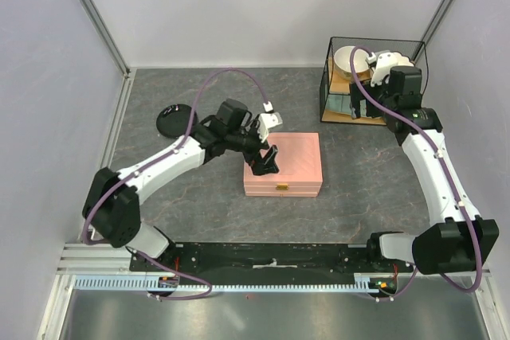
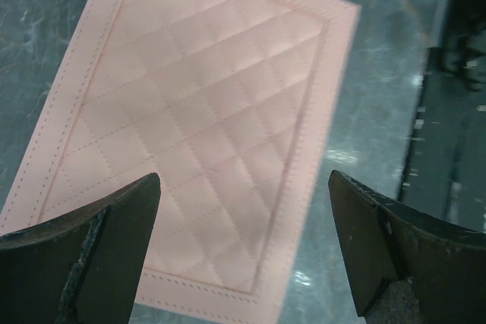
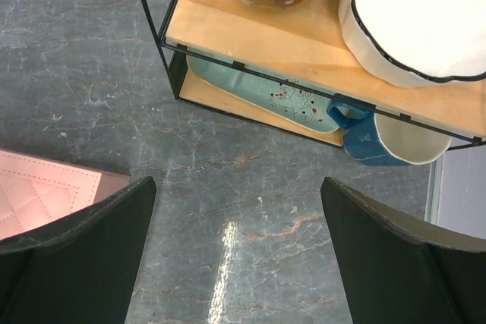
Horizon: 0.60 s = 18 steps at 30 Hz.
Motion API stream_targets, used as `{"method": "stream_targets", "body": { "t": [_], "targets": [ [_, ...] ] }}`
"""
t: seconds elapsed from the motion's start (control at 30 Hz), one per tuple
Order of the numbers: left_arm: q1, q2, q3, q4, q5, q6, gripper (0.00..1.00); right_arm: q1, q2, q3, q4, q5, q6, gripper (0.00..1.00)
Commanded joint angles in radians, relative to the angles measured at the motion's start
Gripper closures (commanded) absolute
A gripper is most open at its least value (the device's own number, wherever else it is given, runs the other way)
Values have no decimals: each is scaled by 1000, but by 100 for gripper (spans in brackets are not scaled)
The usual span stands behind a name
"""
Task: Organize the mixed jewelry
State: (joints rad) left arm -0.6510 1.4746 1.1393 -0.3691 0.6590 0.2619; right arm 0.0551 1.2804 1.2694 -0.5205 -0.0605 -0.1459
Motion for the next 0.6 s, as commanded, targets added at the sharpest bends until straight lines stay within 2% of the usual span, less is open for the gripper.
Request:
{"method": "stream_targets", "body": {
  "t": [0.0,0.17,0.37,0.47,0.57],
  "targets": [
    [-56,62,-36,208,-286,68,1,2,-38,-24,-4,-16,-7,2],
    [-148,96,-124,314,-490,129,1,2,-49,-59,-4,-2,-27,2],
    [-310,92,-239,435,-662,191,1,0,-53,-84,-3,4,-41,2],
    [-357,108,-288,476,-760,218,1,2,-56,-96,0,4,-47,2],
    [-377,122,-335,501,-801,224,1,0,-62,-108,-1,5,-52,2]
  ]
}}
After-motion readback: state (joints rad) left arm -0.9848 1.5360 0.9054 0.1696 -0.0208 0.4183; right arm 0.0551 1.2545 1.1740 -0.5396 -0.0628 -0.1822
